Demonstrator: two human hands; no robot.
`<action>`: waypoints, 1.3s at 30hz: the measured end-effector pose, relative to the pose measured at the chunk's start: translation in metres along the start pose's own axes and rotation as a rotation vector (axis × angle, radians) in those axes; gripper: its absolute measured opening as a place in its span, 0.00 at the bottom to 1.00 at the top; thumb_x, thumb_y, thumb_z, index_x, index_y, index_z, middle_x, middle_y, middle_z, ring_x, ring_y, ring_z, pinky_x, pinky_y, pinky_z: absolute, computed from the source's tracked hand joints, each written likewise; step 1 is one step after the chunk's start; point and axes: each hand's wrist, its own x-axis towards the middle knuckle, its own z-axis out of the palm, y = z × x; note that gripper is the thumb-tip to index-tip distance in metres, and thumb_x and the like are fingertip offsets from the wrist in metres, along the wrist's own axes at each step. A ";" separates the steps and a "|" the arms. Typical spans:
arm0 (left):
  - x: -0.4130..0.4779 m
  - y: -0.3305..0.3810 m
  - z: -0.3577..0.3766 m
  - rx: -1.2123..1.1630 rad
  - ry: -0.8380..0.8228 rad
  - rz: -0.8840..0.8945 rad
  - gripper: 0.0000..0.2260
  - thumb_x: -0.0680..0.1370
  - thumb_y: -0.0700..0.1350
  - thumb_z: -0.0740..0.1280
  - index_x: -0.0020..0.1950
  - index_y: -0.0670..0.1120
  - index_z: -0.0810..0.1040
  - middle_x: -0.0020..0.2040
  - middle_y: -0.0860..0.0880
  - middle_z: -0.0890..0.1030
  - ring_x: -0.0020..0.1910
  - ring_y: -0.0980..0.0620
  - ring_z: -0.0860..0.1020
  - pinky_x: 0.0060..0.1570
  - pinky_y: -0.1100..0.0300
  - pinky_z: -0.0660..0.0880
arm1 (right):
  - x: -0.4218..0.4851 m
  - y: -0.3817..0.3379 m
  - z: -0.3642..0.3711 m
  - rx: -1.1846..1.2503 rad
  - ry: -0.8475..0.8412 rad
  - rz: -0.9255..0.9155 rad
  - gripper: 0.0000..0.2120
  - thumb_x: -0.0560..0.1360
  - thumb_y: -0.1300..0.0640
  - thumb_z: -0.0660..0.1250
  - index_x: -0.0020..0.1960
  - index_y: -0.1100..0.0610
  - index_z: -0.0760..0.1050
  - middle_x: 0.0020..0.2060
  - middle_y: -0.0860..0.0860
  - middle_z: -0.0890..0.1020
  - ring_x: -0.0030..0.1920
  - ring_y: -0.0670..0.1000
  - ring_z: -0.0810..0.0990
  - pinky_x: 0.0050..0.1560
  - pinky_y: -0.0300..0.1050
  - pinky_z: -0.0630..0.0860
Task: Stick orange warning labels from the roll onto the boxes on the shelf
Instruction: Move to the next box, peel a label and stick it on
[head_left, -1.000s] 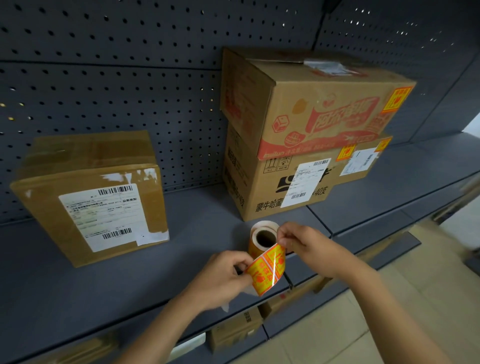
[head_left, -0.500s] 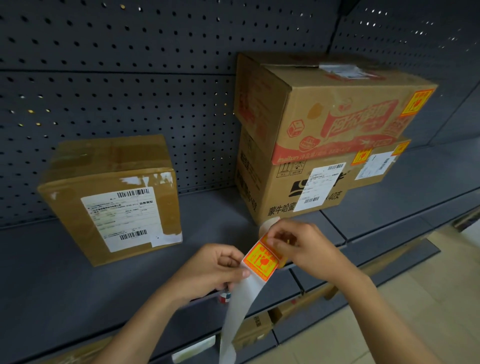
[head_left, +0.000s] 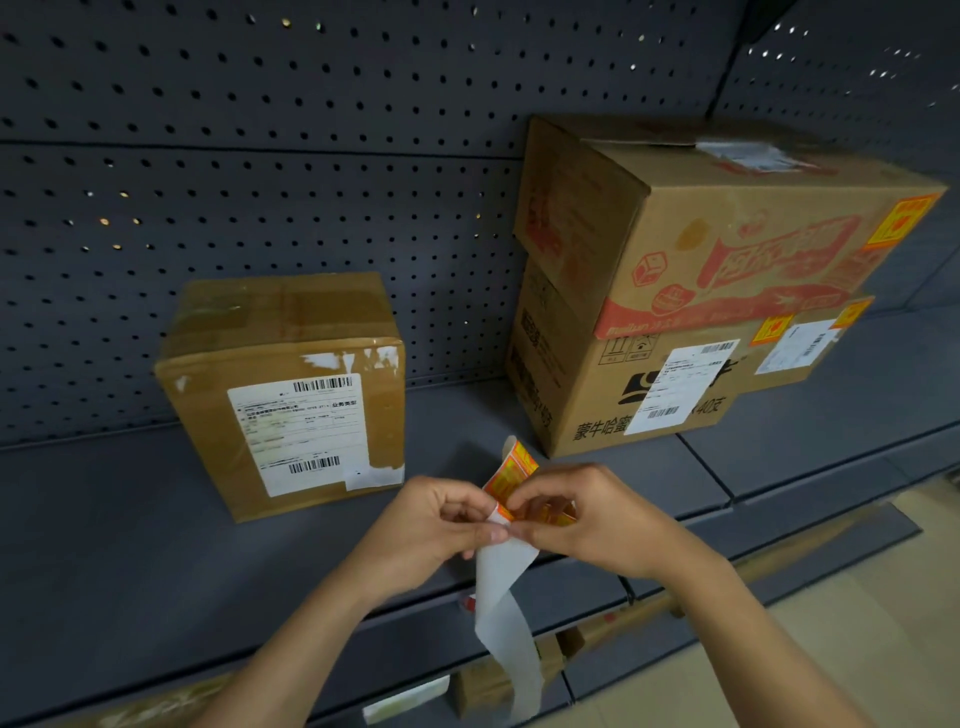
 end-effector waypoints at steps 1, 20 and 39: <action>-0.001 0.000 -0.002 0.011 0.001 0.002 0.03 0.73 0.34 0.74 0.46 0.39 0.85 0.35 0.50 0.83 0.30 0.58 0.75 0.32 0.68 0.71 | 0.002 0.000 0.001 -0.006 -0.005 -0.001 0.12 0.72 0.39 0.70 0.52 0.42 0.81 0.46 0.42 0.84 0.48 0.46 0.82 0.52 0.53 0.79; -0.046 -0.005 -0.059 0.309 -0.031 -0.192 0.05 0.73 0.36 0.73 0.48 0.42 0.83 0.40 0.43 0.83 0.36 0.57 0.78 0.38 0.64 0.73 | 0.048 -0.020 0.003 0.201 0.332 -0.017 0.07 0.77 0.62 0.69 0.45 0.52 0.83 0.41 0.44 0.84 0.43 0.48 0.81 0.45 0.44 0.77; -0.070 0.034 -0.063 -0.415 0.384 -0.163 0.20 0.74 0.52 0.68 0.55 0.37 0.82 0.51 0.39 0.86 0.28 0.50 0.76 0.25 0.63 0.69 | 0.065 -0.062 0.067 -0.273 0.730 -0.575 0.07 0.79 0.57 0.68 0.51 0.58 0.83 0.49 0.51 0.82 0.42 0.51 0.83 0.40 0.49 0.81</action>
